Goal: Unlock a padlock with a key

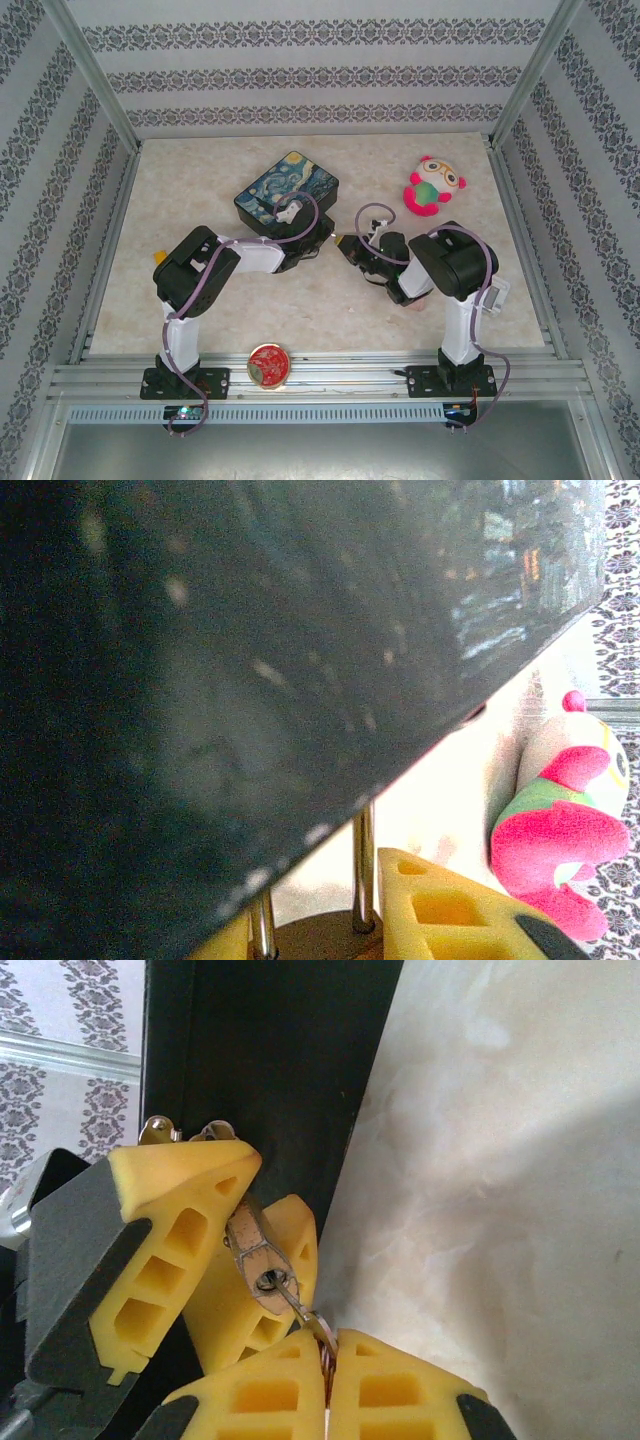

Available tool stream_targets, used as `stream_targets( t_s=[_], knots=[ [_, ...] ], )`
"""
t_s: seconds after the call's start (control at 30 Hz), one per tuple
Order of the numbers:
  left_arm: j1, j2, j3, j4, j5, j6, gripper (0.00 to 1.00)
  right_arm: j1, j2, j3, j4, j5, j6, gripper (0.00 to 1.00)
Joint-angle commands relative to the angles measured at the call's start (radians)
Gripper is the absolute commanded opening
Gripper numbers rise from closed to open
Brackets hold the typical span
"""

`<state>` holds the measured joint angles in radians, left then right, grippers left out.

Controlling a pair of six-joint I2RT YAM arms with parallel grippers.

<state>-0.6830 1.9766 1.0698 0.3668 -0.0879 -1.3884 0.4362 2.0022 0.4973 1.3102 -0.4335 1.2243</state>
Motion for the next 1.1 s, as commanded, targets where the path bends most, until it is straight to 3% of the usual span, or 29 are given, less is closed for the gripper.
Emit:
stream_targets(
  t_s=[0.0, 0.13, 1.07],
  knots=[
    [-0.056, 0.035, -0.036, -0.026, 0.272, -0.093, 0.06, -0.004, 0.004, 0.075, 0.075, -0.132, -0.028, 0.0],
    [-0.053, 0.026, -0.037, -0.036, 0.285, -0.075, 0.06, -0.019, 0.007, 0.094, 0.075, -0.189, -0.023, 0.0],
    [-0.053, 0.006, -0.044, -0.04, 0.313, -0.04, 0.06, 0.013, -0.106, 0.059, 0.037, -0.148, -0.111, 0.0]
  ],
)
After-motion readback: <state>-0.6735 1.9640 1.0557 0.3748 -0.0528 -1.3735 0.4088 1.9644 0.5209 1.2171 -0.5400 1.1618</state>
